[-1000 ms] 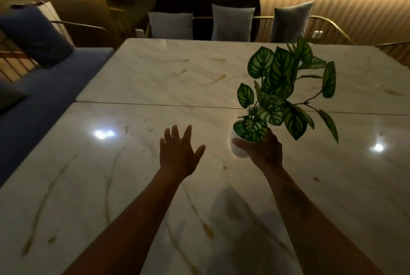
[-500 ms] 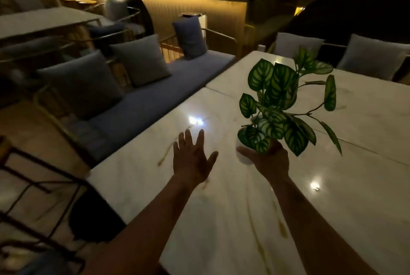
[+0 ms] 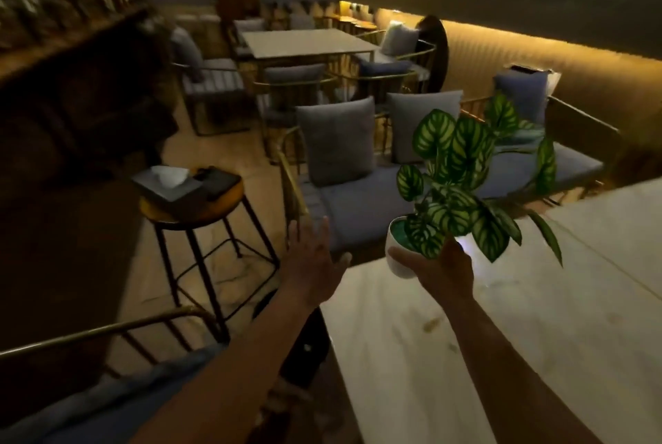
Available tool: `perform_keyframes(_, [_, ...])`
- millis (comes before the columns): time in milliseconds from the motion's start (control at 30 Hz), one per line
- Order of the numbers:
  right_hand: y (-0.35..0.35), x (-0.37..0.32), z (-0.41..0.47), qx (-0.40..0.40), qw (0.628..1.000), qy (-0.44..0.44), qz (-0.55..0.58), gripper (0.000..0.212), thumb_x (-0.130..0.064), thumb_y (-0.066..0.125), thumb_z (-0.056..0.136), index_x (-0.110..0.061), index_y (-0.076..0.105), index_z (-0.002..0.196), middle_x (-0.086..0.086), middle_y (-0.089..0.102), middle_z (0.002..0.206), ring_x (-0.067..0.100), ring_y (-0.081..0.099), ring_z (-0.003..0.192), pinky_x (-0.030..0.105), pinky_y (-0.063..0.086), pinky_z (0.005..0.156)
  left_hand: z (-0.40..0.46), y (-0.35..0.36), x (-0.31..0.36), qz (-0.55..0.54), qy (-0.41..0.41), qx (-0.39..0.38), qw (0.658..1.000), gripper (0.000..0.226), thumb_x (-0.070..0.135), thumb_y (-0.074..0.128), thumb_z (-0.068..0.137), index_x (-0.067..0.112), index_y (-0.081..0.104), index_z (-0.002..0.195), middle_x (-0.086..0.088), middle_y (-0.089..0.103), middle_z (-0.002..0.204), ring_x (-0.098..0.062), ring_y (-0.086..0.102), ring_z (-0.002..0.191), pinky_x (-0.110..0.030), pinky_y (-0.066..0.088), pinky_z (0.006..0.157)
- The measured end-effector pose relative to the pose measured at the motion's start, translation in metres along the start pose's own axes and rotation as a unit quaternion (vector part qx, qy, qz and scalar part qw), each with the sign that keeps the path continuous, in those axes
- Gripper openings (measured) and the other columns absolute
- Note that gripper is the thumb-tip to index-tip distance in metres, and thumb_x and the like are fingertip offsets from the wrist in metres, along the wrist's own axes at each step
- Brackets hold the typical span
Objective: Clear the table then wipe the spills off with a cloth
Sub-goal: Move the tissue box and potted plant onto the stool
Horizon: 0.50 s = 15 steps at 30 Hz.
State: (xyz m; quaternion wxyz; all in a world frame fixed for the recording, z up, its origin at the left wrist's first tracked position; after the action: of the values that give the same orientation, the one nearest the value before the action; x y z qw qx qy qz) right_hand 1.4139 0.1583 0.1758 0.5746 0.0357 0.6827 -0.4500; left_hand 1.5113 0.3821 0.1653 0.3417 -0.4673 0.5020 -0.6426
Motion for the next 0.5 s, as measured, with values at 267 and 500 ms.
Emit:
perform_keyframes(267, [0.152, -0.117, 0.071, -0.127, 0.989, -0.074, 0.014, 0.100, -0.071, 0.082, 0.056, -0.016, 0.054, 0.135, 0.008, 0.060, 0.135, 0.032, 0.053, 0.127, 0.045, 0.043, 0.106, 0.080, -0.047, -0.139, 0.017, -0.091, 0.010, 0.996, 0.086, 0.070, 0.033, 0.098, 0.024, 0.001, 0.163, -0.014, 0.001, 0.169, -0.038, -0.002, 0.155, -0.055, 0.006, 0.123])
perform_keyframes(500, [0.281, -0.207, 0.105, -0.204, 0.970, -0.133, -0.014, 0.105, -0.088, 0.067, 0.052, -0.022, 0.058, 0.133, 0.007, 0.058, 0.137, 0.031, 0.055, 0.122, 0.036, 0.045, 0.099, 0.113, -0.079, -0.251, 0.039, -0.167, 0.072, 0.983, 0.087, 0.069, 0.039, 0.098, 0.021, 0.007, 0.162, -0.014, 0.014, 0.165, -0.037, 0.011, 0.151, -0.050, 0.017, 0.121])
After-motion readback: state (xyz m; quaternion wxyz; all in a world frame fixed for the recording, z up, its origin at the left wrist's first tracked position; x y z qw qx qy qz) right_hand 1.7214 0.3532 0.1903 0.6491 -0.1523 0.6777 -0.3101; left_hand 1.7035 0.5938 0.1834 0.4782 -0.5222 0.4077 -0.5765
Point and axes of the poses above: each hand's wrist, its own z-axis towards the middle knuckle, its own y-axis out of the palm, x = y × z, the point moved 7 cm from there along z, towards the middle knuckle
